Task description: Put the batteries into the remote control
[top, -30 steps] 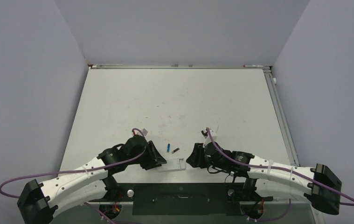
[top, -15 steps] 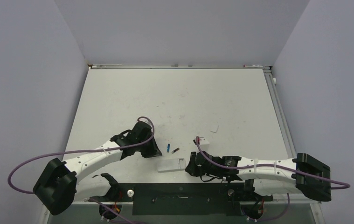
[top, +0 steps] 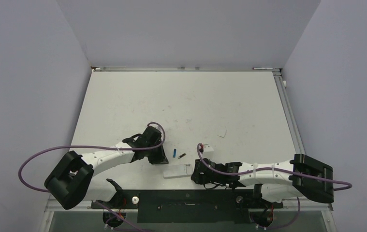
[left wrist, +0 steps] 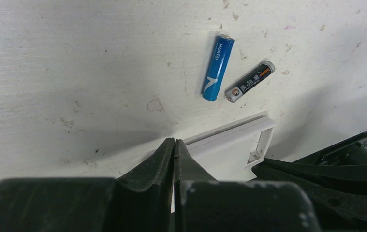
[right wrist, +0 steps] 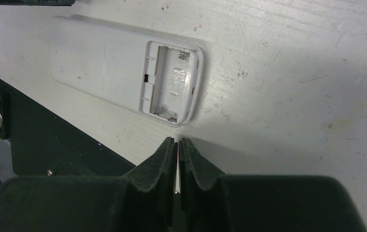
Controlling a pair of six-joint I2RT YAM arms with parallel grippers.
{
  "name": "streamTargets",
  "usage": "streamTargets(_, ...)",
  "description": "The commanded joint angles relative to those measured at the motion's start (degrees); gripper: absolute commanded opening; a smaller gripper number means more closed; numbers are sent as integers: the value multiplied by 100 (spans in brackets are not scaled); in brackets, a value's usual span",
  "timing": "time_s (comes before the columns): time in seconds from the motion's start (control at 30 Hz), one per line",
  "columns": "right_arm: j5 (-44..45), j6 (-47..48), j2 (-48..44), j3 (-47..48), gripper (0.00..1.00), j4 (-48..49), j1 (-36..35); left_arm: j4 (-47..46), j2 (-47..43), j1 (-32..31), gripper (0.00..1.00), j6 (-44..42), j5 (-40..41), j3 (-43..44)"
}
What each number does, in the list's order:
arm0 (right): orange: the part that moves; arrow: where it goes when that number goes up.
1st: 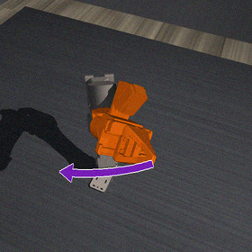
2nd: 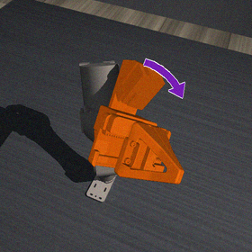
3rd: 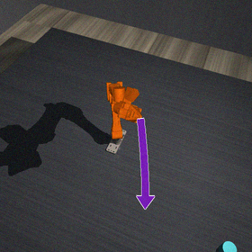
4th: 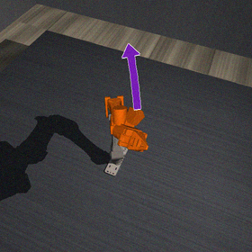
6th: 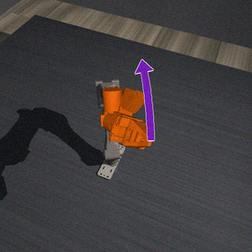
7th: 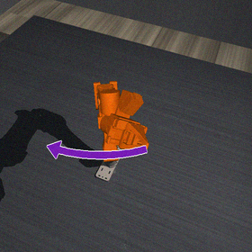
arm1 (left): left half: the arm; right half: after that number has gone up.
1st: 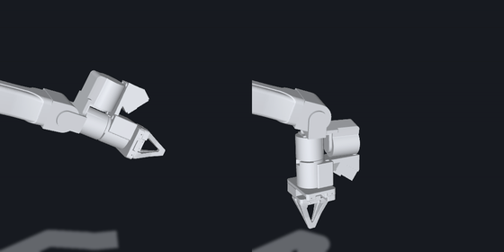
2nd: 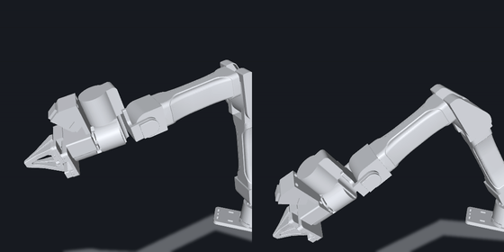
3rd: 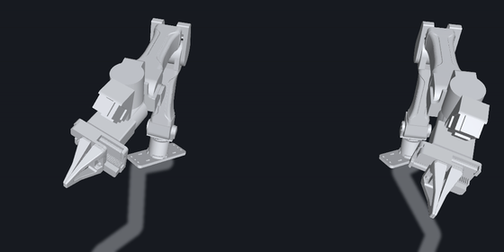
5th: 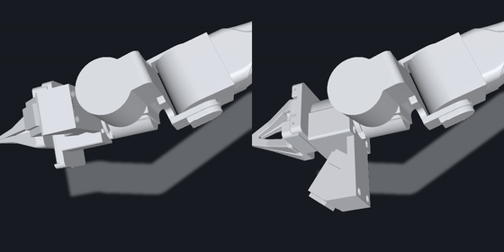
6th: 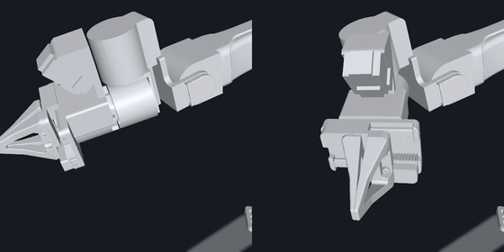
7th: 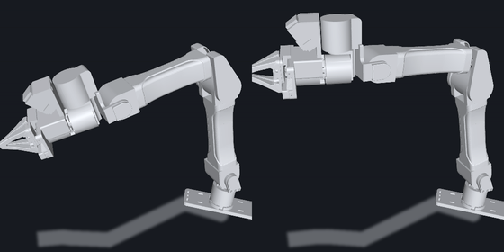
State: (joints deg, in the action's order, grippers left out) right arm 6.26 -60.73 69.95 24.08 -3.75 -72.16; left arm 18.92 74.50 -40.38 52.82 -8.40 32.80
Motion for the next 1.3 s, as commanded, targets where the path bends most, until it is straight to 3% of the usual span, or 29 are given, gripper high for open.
streamTargets(0.0,255,-28,186,37,8,225,-61,-329,131,31,0,-162,-99,-68)
streamTargets(0.33,625,-56,406,267,9,-42,-46,-442,189,-124,0,-216,-385,-299)
streamTargets(0.77,809,199,697,640,8,-379,198,-206,589,-1013,0,-219,-250,23)
streamTargets(1.27,856,551,596,806,8,-758,507,-656,462,-1194,0,260,-469,-221)
